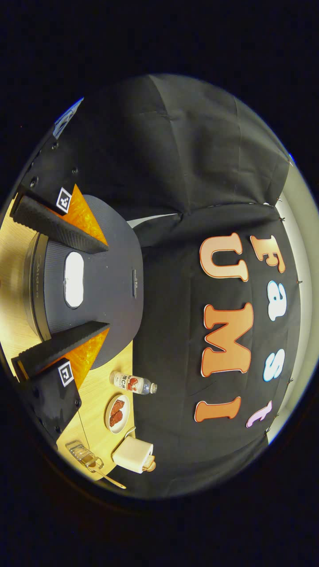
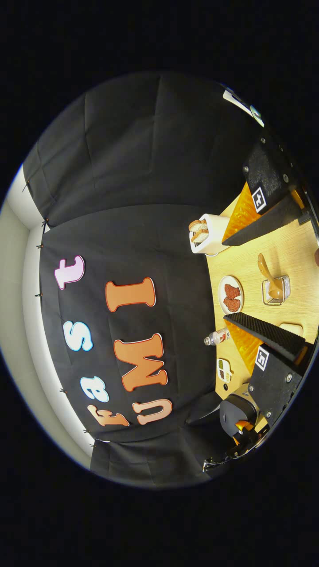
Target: Close the left gripper, press the button to open the rice cooker; take a wooden spoon from the chopstick holder with the right hand, scoop a spoonful of rice and pour it into the rice cooker, then put the wooden spoon back into the chopstick holder.
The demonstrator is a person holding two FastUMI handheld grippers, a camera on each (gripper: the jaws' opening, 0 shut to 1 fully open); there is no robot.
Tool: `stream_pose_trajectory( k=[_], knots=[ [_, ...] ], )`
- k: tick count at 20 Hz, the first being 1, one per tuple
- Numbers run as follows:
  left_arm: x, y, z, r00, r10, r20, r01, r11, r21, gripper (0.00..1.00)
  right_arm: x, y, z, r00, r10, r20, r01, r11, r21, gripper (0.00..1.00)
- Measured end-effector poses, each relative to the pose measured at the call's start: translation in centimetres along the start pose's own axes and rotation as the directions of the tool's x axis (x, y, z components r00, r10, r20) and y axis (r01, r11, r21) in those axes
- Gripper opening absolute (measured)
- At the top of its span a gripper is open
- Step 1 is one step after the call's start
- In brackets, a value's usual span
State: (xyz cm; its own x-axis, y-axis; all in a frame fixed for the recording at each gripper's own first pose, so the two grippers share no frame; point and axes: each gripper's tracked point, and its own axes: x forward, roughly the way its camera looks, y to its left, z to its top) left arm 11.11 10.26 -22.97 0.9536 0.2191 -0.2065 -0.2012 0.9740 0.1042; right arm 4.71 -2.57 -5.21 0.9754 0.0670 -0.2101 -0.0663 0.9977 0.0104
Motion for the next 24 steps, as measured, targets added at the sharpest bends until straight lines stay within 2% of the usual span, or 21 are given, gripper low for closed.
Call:
stream_pose_trajectory(
  k=[2, 5, 6, 8, 10, 11, 12, 13, 14, 15, 18, 19, 24],
  knots=[
    [0.3, 0.1, 0.5, 1.000, -0.003, -0.004, 0.004, 1.000, 0.023, 1.00, -0.1, 0.0, -0.1, 1.000, 0.002, -0.001, -0.002, 1.000, -0.006, 0.94],
    [0.0, 0.1, 0.5, 0.994, -0.016, -0.112, 0.014, 1.000, -0.011, 1.00, -0.3, 0.4, 0.5, 1.000, 0.008, 0.008, -0.008, 1.000, -0.013, 0.94],
    [-0.4, 0.2, 1.5, 0.992, -0.010, -0.123, 0.009, 1.000, -0.009, 0.96, -0.3, 0.5, 0.6, 1.000, 0.012, 0.013, -0.012, 1.000, -0.017, 0.94],
    [-1.2, 0.3, 5.0, 0.997, -0.006, -0.079, 0.006, 1.000, 0.000, 1.00, -0.3, 0.5, 1.2, 1.000, 0.014, 0.028, -0.013, 1.000, -0.024, 0.94],
    [-3.1, 0.7, 8.2, 0.998, -0.012, -0.059, 0.012, 1.000, -0.009, 1.00, -0.2, 0.6, 1.5, 0.999, 0.013, 0.037, -0.012, 0.999, -0.031, 0.94],
    [-4.1, 0.9, 9.9, 0.999, -0.017, -0.050, 0.016, 0.999, -0.030, 0.96, -0.2, 0.5, 1.7, 0.999, 0.011, 0.041, -0.010, 0.999, -0.034, 0.94],
    [-4.8, 1.1, 11.8, 0.999, -0.024, -0.038, 0.022, 0.998, -0.052, 1.00, -0.1, 0.5, 1.8, 0.999, 0.010, 0.043, -0.009, 0.999, -0.037, 0.94],
    [-5.7, 1.1, 13.8, 0.999, -0.031, -0.022, 0.029, 0.997, -0.070, 0.96, -0.1, 0.4, 1.8, 0.999, 0.009, 0.044, -0.007, 0.999, -0.038, 0.94],
    [-6.4, 1.3, 15.6, 0.999, -0.034, -0.001, 0.034, 0.996, -0.077, 1.00, -0.1, 0.4, 1.9, 0.999, 0.009, 0.046, -0.007, 0.999, -0.039, 0.94],
    [-7.4, 1.4, 17.8, 0.999, -0.041, 0.027, 0.043, 0.996, -0.077, 0.98, -0.1, 0.3, 2.1, 0.999, 0.008, 0.048, -0.006, 0.999, -0.040, 0.94],
    [-10.7, 1.7, 24.4, 0.990, -0.062, 0.130, 0.070, 0.996, -0.059, 0.96, 0.0, 0.2, 2.8, 0.998, 0.006, 0.059, -0.003, 0.999, -0.044, 0.94],
    [-12.0, 2.0, 26.1, 0.986, -0.060, 0.157, 0.069, 0.996, -0.050, 1.00, 0.0, 0.2, 3.1, 0.998, 0.005, 0.065, -0.002, 0.999, -0.047, 0.94],
    [-16.6, 2.2, 31.5, 0.968, -0.067, 0.242, 0.081, 0.996, -0.046, 1.00, 0.0, -0.1, 4.5, 0.996, -0.008, 0.088, 0.016, 0.996, -0.083, 0.94]
  ],
)
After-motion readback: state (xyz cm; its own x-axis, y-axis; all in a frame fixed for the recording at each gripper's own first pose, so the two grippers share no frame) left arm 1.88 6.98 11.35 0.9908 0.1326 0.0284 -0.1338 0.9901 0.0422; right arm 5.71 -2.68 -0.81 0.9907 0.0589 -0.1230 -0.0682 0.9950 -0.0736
